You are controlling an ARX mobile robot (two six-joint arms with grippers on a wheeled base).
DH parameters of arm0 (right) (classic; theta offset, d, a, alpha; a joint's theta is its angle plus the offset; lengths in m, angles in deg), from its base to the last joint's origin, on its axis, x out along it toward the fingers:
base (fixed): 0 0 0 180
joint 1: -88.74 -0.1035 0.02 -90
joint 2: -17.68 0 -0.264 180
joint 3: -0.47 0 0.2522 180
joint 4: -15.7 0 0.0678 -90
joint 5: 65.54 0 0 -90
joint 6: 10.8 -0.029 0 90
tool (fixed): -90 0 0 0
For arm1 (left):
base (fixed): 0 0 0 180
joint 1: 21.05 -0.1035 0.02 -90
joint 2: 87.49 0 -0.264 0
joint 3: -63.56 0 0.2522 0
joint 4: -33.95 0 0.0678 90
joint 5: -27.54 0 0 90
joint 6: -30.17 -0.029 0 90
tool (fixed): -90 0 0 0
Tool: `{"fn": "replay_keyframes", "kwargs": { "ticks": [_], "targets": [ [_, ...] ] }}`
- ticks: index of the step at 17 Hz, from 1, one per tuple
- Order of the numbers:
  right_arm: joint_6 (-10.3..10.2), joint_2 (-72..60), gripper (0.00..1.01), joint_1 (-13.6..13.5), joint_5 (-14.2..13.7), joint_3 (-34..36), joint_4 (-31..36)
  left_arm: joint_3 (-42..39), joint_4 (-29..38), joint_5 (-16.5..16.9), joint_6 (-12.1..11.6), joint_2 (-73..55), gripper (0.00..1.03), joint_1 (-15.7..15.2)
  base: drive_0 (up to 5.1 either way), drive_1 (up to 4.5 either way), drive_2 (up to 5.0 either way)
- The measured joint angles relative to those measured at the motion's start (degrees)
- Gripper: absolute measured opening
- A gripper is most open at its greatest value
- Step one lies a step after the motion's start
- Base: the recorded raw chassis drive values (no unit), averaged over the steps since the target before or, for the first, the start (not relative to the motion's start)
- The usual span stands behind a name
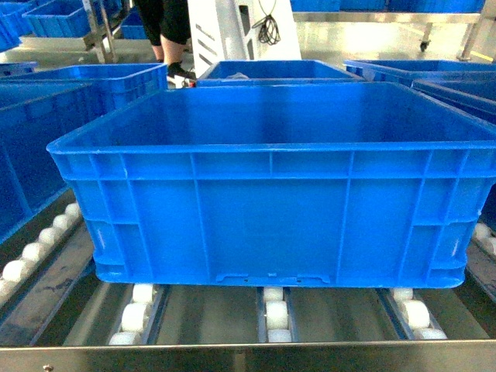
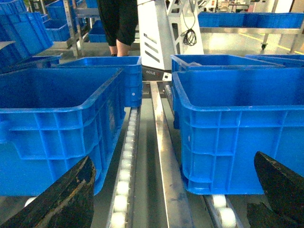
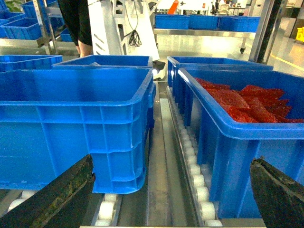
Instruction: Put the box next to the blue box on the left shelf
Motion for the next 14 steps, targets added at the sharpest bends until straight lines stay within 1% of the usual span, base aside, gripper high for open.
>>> {"fn": "replay_keyframes", "kwargs": {
  "ticks": [14],
  "targets": [
    [0.0,0.0,0.98,0.0,0.0,0.0,0.0,0.0,0.0,0.0,0.0,0.0,0.98,0.0,0.0,0.00,0.0]
  ]
}}
